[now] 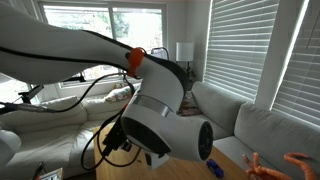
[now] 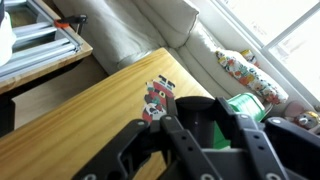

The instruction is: Turn the remote control over

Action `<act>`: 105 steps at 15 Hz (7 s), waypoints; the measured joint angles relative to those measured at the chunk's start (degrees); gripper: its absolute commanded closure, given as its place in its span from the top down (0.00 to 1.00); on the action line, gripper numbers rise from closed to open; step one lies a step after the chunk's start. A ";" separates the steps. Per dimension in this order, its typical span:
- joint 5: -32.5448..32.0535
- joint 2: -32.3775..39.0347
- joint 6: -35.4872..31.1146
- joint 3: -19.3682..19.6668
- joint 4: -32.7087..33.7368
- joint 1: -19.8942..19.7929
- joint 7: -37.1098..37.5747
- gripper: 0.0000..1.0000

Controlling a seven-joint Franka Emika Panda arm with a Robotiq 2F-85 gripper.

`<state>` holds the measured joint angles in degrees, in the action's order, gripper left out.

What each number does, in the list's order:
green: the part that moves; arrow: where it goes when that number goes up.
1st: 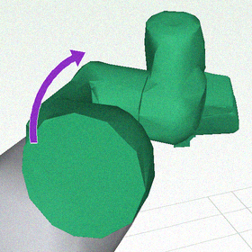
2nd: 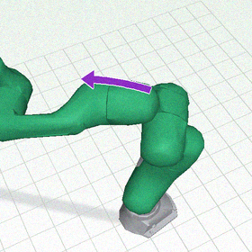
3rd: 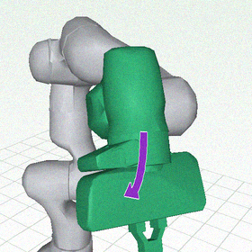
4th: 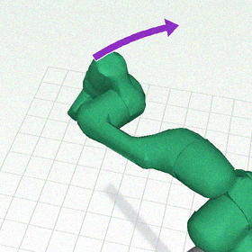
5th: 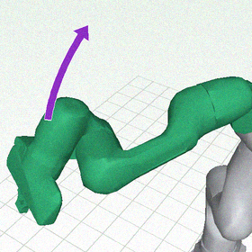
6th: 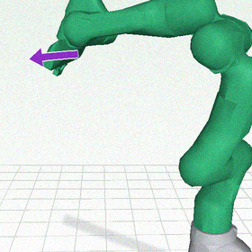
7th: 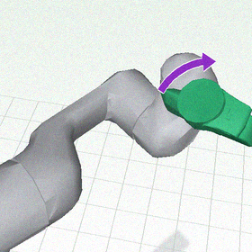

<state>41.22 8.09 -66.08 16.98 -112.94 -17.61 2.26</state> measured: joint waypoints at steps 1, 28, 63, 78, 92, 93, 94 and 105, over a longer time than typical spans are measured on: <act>1.00 1.00 2.18 0.24 0.83 -0.46 1.03 0.17; 12.78 14.84 15.94 3.46 4.62 -3.80 18.33 0.17; 21.54 21.67 17.79 -5.48 4.72 -12.14 25.68 0.17; 21.94 23.92 17.84 -2.74 6.74 -11.83 29.20 0.17; 18.29 21.55 12.82 5.97 8.62 -5.70 31.17 0.17; 17.57 21.36 11.94 6.30 8.62 -5.40 31.50 0.17; 16.76 21.21 11.22 6.46 8.63 -5.21 31.81 0.17; 7.86 18.64 2.44 6.82 8.78 -3.04 32.94 0.17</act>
<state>49.07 26.73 -63.65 23.80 -104.16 -20.65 35.19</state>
